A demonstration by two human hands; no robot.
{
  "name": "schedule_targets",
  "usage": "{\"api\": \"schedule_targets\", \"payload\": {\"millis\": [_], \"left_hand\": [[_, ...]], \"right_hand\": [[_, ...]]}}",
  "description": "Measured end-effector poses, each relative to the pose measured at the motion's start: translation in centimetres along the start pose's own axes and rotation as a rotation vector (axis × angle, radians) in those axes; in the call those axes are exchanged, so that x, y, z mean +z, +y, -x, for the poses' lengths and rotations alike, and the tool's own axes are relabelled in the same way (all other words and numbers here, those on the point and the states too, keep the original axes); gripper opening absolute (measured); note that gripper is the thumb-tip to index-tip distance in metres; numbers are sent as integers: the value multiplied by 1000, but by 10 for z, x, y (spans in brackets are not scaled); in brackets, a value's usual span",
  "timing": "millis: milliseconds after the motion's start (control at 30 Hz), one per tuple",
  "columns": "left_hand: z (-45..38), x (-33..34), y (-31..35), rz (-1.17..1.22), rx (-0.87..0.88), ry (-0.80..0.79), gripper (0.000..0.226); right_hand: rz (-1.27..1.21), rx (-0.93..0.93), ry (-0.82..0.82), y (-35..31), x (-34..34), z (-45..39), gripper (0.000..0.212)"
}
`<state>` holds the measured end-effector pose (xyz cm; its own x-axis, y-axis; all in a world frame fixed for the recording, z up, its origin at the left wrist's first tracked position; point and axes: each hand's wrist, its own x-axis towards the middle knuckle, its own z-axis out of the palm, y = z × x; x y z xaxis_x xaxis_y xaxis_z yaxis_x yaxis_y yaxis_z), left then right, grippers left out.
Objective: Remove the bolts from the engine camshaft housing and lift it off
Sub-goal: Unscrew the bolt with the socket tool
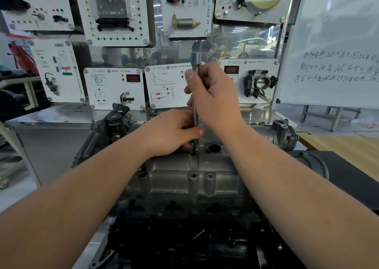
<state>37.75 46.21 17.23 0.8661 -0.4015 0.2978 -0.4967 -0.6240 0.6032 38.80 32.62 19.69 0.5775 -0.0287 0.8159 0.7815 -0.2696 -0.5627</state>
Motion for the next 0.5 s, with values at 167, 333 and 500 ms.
{"api": "schedule_targets", "payload": {"millis": [167, 333, 500], "left_hand": [[1, 0, 1, 58, -3, -6, 8], [1, 0, 2, 31, -18, 31, 24], [1, 1, 2, 67, -5, 9, 19]], "right_hand": [[-2, 3, -22, 0, -1, -1, 24], [7, 0, -20, 0, 0, 0, 15], [15, 0, -16, 1, 0, 0, 26]]}}
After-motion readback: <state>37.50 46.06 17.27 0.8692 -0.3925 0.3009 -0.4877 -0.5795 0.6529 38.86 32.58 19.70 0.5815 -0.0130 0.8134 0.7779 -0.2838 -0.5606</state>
